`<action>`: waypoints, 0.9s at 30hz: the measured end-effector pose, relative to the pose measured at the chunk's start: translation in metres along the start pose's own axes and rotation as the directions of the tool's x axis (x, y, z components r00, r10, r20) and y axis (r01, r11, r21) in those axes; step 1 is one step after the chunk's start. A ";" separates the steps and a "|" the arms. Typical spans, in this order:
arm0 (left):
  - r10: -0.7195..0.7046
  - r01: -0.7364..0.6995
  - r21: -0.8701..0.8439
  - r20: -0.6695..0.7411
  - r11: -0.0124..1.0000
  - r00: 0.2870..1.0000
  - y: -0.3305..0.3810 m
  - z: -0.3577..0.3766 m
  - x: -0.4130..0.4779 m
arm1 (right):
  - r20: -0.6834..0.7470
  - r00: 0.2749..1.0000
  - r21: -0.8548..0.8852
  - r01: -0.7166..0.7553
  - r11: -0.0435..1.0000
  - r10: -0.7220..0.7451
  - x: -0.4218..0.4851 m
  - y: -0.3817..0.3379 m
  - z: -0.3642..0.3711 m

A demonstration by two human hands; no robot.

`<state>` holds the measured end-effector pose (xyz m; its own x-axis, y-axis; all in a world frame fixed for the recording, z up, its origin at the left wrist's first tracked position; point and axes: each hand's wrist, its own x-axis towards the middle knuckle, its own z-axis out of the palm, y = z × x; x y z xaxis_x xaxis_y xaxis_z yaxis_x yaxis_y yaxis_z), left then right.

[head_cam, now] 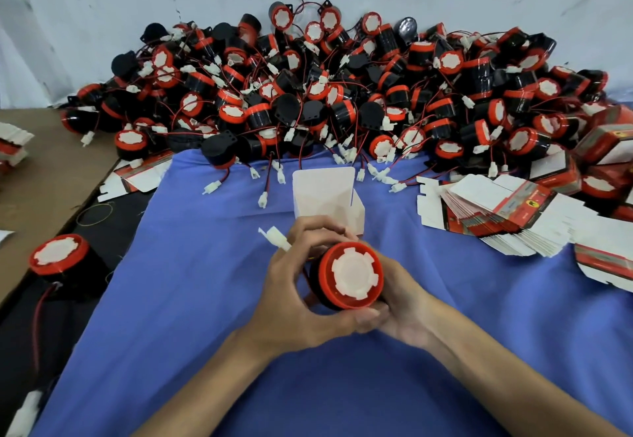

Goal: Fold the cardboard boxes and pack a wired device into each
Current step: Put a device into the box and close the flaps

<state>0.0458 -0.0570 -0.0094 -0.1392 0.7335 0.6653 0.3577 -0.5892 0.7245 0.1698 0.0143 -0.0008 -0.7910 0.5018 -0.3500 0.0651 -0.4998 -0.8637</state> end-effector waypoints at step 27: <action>-0.367 0.394 -0.001 0.364 0.919 0.856 -0.014 -0.011 0.005 | 0.444 0.674 -0.738 0.649 0.185 -0.591 0.004 -0.001 -0.019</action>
<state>0.0298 -0.0491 -0.0145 0.0857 0.9674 0.2383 0.2727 -0.2528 0.9283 0.1781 0.0306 -0.0088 -0.8413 0.3202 0.4356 -0.0519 0.7541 -0.6547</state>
